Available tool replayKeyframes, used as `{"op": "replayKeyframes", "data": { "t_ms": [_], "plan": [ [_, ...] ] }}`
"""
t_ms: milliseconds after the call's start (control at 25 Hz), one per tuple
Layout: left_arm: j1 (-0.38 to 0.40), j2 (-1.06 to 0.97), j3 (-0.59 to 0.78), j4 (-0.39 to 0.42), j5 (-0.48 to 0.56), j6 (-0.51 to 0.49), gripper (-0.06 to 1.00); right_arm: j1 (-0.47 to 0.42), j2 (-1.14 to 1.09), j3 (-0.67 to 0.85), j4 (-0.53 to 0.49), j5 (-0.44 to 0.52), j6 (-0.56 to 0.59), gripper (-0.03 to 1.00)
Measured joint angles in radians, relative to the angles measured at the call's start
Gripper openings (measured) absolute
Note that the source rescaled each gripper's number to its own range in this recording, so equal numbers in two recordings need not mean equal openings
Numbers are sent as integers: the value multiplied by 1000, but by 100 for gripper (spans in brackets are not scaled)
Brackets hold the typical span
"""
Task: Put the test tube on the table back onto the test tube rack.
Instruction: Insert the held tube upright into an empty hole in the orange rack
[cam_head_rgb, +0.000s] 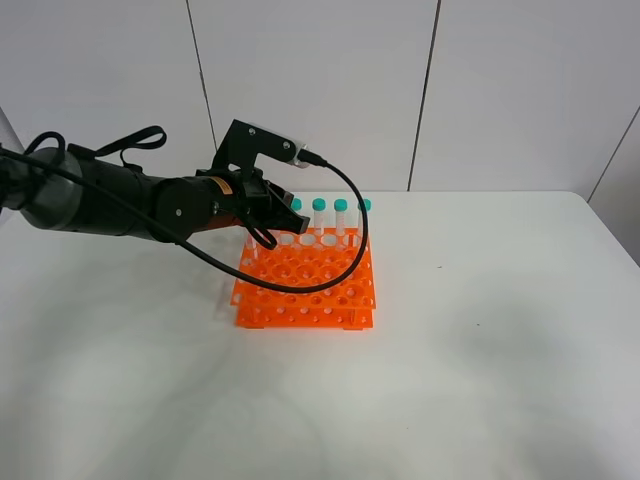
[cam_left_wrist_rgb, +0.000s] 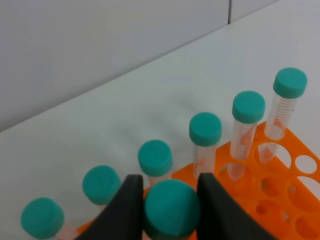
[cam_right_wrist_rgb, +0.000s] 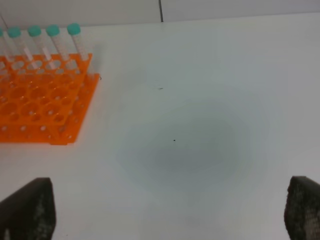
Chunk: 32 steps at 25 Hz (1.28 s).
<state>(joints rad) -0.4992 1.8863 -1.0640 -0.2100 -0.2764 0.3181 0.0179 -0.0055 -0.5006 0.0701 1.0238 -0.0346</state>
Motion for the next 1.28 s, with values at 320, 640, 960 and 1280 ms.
{"op": "replayKeyframes", "data": {
  "t_ms": [320,640,960,1280],
  "plan": [
    [0,33,0,0,-42,-13,0,0,0,0,0,0,1,100],
    [3,35,0,0,-48,-20,0,0,0,0,3,0,1,100],
    [28,41,0,0,-48,-70,0,0,0,0,4,0,1,100],
    [28,41,0,0,-47,-79,0,0,0,0,5,0,1,100]
  ]
}}
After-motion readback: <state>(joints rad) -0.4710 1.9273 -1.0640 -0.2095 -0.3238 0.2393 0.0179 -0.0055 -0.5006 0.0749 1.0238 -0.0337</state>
